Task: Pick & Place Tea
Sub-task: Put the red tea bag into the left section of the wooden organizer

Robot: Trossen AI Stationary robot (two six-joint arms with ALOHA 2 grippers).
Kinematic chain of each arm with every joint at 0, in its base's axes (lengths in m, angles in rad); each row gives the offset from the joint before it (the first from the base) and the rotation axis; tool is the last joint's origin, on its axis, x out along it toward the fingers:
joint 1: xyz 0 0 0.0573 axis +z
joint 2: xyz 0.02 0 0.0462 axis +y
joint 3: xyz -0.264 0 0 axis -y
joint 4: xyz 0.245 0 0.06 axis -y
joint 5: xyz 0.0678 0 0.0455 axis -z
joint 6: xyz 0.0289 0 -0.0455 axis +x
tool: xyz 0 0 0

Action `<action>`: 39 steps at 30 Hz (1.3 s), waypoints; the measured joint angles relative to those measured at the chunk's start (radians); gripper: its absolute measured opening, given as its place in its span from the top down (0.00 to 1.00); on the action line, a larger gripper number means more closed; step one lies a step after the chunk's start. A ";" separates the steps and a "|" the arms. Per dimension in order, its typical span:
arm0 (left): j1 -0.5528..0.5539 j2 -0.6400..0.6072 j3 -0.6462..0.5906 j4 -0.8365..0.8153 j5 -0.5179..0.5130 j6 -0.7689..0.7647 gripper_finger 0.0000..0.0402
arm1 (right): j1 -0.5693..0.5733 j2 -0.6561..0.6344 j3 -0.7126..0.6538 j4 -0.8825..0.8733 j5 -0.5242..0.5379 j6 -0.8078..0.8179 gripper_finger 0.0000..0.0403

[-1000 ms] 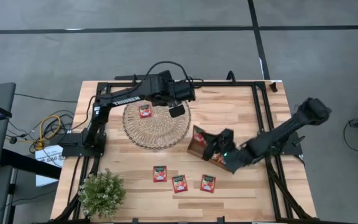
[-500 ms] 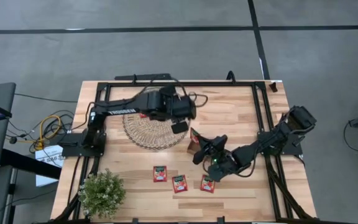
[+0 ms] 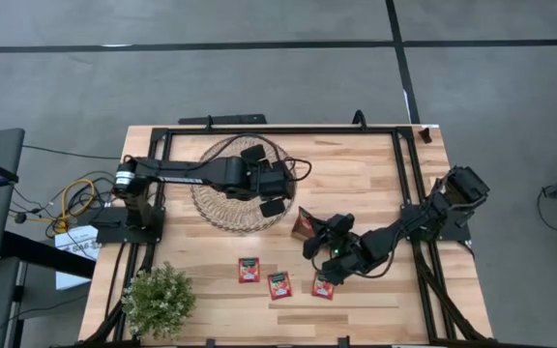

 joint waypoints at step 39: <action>0.000 -0.040 -0.061 0.092 0.037 0.092 0.60 | -0.094 -0.002 0.010 -0.111 -0.145 0.101 0.87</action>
